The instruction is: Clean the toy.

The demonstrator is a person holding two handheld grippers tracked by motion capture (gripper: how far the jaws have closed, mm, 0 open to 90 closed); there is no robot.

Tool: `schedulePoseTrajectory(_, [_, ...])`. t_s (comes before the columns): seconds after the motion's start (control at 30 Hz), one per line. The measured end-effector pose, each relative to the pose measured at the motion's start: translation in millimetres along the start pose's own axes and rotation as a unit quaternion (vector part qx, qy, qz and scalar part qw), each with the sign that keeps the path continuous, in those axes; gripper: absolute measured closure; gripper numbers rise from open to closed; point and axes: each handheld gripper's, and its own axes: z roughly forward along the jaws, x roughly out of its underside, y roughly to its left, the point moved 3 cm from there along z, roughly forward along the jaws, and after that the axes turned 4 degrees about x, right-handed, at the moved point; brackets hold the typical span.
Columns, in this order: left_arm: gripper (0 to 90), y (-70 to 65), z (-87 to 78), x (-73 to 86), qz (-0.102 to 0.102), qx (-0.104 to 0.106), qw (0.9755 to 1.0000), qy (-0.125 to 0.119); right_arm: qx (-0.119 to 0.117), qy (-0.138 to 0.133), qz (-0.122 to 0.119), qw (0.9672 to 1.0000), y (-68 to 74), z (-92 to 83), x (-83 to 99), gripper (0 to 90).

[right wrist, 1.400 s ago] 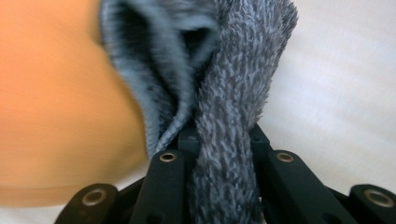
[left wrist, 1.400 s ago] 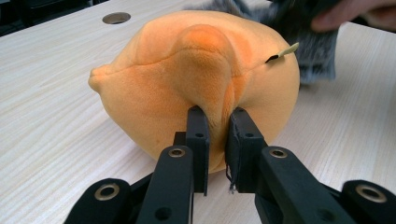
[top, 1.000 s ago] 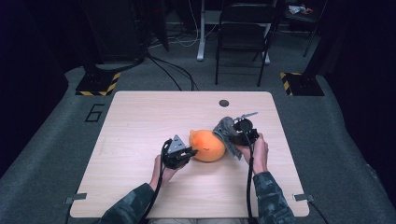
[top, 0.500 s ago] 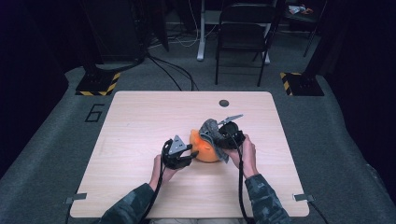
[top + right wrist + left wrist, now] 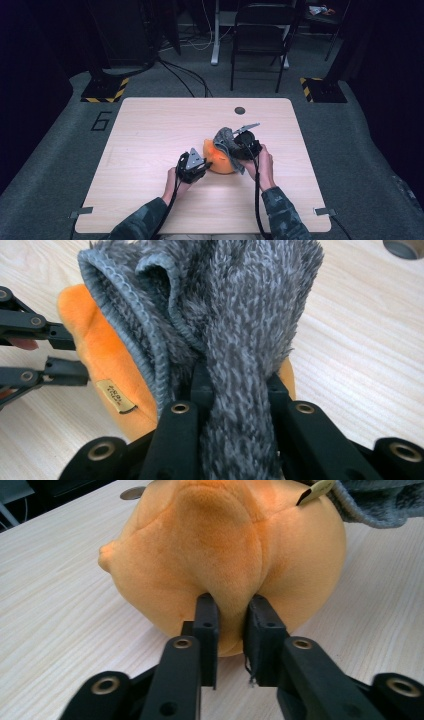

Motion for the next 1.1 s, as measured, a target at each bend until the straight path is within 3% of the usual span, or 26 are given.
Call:
schedulePoseTrajectory(0.13, [80.9,-0.1,-2.1,-3.3,-0.005,-0.001,1.0,-0.006,0.011,-0.016,-0.009,0.9998,3.7,-11.7,-5.3,75.2])
schedulePoseTrajectory(0.17, [81.2,0.6,-3.3,-3.9,-0.006,0.0,1.0,-0.007,-0.01,-0.04,-0.001,0.9992,9.6,-23.8,-11.8,75.3])
schedulePoseTrajectory(0.2, [81.2,0.6,-3.3,-3.9,-0.006,0.0,1.0,-0.007,-0.01,-0.04,-0.001,0.9992,9.6,-23.8,-11.8,75.3])
schedulePoseTrajectory(0.23, [81.3,0.3,-3.6,-3.9,-0.008,0.003,0.9999,-0.007,-0.021,-0.055,-0.017,0.9981,19.5,-32.2,-18.5,75.2])
schedulePoseTrajectory(0.3, [81.4,-0.4,-4.7,-4.6,-0.009,0.005,0.9999,-0.006,-0.02,-0.056,-0.018,0.9981,24.7,-33.8,-19.8,75.2])
schedulePoseTrajectory(0.4, [81.5,-2.3,-6.0,-6.5,-0.005,0.003,1.0,-0.007,-0.014,-0.041,-0.047,0.998,37.7,-26.8,-18.7,75.2])
schedulePoseTrajectory(0.43, [81.5,-2.3,-5.4,-5.8,-0.006,0.002,1.0,-0.004,-0.004,-0.034,-0.052,0.9981,36.7,-19.7,-15.3,75.2])
schedulePoseTrajectory(0.53, [81.5,-1.4,-4.5,-5.0,-0.008,0.002,0.9999,-0.008,-0.017,-0.03,-0.037,0.9987,31.8,-18.3,-14.0,75.2])
schedulePoseTrajectory(0.67, [81.4,-0.9,-5.2,-4.2,-0.006,0.006,1.0,-0.005,-0.013,-0.017,-0.025,0.9994,21.5,-16.3,-11.3,75.2])
schedulePoseTrajectory(0.8, [81.3,-0.7,-4.9,-4.8,-0.006,0.006,0.9999,-0.006,0.005,-0.004,-0.02,0.9998,9.1,-13.3,-7.1,75.2])
schedulePoseTrajectory(0.97, [81.3,0.1,-5.1,-4.3,-0.01,0.009,0.9999,-0.005,0.007,0.021,0.019,0.9996,-17.0,-3.9,4.1,75.3])
schedulePoseTrajectory(1.1, [81.3,-0.4,-5.1,-4.6,-0.011,0.01,0.9999,-0.006,0.01,0.029,0.039,0.9988,-26.6,2.2,10.7,75.2])
